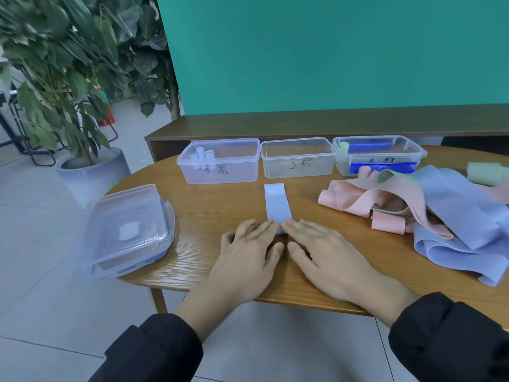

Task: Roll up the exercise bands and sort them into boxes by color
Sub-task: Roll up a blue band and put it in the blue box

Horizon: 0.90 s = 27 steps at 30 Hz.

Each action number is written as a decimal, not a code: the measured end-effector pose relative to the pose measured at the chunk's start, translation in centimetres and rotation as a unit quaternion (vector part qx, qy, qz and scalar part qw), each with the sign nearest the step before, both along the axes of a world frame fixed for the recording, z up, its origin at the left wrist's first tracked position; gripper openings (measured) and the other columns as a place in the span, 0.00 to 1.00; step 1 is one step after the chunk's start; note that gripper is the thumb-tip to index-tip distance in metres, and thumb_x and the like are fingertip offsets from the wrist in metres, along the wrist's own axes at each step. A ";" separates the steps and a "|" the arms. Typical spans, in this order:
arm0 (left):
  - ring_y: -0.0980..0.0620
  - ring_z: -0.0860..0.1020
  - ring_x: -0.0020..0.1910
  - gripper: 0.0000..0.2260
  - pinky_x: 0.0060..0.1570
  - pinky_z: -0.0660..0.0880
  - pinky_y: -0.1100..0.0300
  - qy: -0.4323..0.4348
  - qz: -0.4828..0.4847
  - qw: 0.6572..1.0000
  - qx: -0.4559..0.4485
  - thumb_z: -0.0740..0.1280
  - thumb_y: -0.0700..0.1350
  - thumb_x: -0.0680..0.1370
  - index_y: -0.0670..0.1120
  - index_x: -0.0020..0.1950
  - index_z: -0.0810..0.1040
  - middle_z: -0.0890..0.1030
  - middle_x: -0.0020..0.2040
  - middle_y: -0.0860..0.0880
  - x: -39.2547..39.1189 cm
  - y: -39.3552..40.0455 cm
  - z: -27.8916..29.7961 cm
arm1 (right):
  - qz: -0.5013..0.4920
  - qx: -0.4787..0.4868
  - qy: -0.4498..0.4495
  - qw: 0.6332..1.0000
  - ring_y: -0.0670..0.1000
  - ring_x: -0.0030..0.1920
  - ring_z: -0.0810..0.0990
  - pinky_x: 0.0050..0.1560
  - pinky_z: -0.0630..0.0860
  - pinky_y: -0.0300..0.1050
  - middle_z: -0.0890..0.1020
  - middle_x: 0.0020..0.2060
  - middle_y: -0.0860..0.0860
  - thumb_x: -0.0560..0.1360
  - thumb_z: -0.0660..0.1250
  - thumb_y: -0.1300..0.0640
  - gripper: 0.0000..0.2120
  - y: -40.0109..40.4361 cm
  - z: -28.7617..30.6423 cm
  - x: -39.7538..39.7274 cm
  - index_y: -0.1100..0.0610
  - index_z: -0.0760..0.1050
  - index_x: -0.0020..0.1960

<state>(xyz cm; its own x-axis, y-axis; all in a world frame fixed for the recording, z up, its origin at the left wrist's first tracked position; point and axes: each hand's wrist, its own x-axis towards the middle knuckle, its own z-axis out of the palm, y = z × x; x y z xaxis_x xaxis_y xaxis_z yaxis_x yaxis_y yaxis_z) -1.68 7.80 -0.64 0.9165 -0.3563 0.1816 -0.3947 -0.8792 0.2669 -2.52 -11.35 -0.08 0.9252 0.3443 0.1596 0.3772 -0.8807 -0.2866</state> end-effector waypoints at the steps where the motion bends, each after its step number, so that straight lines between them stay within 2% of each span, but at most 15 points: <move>1: 0.55 0.49 0.80 0.23 0.73 0.53 0.49 0.004 0.002 1.000 0.006 0.50 0.58 0.86 0.57 0.81 0.57 0.58 0.81 0.61 0.2 -0.1 0.0 | -0.001 -0.001 0.001 1.000 0.41 0.79 0.54 0.77 0.51 0.41 0.58 0.79 0.39 0.85 0.47 0.42 0.26 0.0 0.0 0.2 0.44 0.56 0.81; 8: 0.50 0.48 0.82 0.27 0.76 0.51 0.45 0.017 0.014 0.999 0.038 0.47 0.58 0.86 0.51 0.83 0.49 0.54 0.83 0.56 2.6 -0.9 -0.4 | 0.002 -0.022 0.034 0.999 0.44 0.80 0.51 0.80 0.48 0.48 0.56 0.81 0.41 0.85 0.44 0.40 0.28 -0.1 0.1 2.4 0.46 0.51 0.82; 10: 0.52 0.48 0.82 0.26 0.76 0.51 0.47 -0.004 0.016 1.000 0.009 0.48 0.57 0.86 0.50 0.83 0.52 0.55 0.83 0.56 2.6 -0.9 -0.4 | 0.000 -0.021 0.035 0.999 0.44 0.80 0.51 0.80 0.48 0.48 0.57 0.80 0.41 0.85 0.43 0.41 0.27 -0.1 0.1 2.9 0.46 0.51 0.82; 12: 0.55 0.52 0.80 0.23 0.75 0.53 0.51 -0.055 0.011 0.998 -0.021 0.50 0.53 0.87 0.51 0.81 0.59 0.61 0.81 0.56 2.4 -0.7 -0.4 | -0.001 -0.019 0.034 0.999 0.45 0.80 0.51 0.80 0.48 0.48 0.57 0.80 0.41 0.85 0.43 0.41 0.27 -0.1 0.0 3.3 0.46 0.52 0.82; 14: 0.57 0.55 0.79 0.20 0.73 0.55 0.51 -0.069 -0.001 0.997 -0.019 0.51 0.51 0.86 0.52 0.79 0.65 0.66 0.78 0.57 2.2 -0.6 -0.4 | -0.001 -0.017 0.034 0.999 0.45 0.81 0.51 0.80 0.48 0.49 0.57 0.80 0.41 0.85 0.43 0.41 0.27 -0.1 0.0 3.6 0.46 0.52 0.82; 18: 0.56 0.54 0.79 0.21 0.72 0.55 0.50 -0.049 0.004 0.999 -0.007 0.51 0.51 0.86 0.53 0.80 0.62 0.65 0.78 0.60 2.4 -0.8 -0.4 | 0.005 -0.005 0.023 1.000 0.45 0.81 0.49 0.80 0.48 0.47 0.55 0.81 0.41 0.85 0.44 0.42 0.27 -0.1 0.3 3.7 0.47 0.50 0.83; 22: 0.55 0.52 0.80 0.21 0.72 0.53 0.50 -0.025 0.005 0.999 -0.026 0.52 0.52 0.86 0.55 0.80 0.61 0.64 0.78 0.61 2.9 -0.9 -0.2 | 0.016 0.021 -0.016 1.000 0.41 0.80 0.49 0.77 0.51 0.43 0.60 0.79 0.40 0.85 0.46 0.44 0.25 -0.4 0.2 3.2 0.46 0.57 0.81; 27: 0.54 0.55 0.80 0.21 0.72 0.55 0.48 -0.013 0.002 0.999 -0.040 0.53 0.52 0.86 0.55 0.80 0.62 0.65 0.78 0.59 4.4 -1.1 -0.1 | 0.011 0.020 0.020 1.000 0.42 0.80 0.49 0.78 0.49 0.43 0.57 0.80 0.40 0.86 0.45 0.46 0.25 -0.3 0.2 4.0 0.47 0.54 0.82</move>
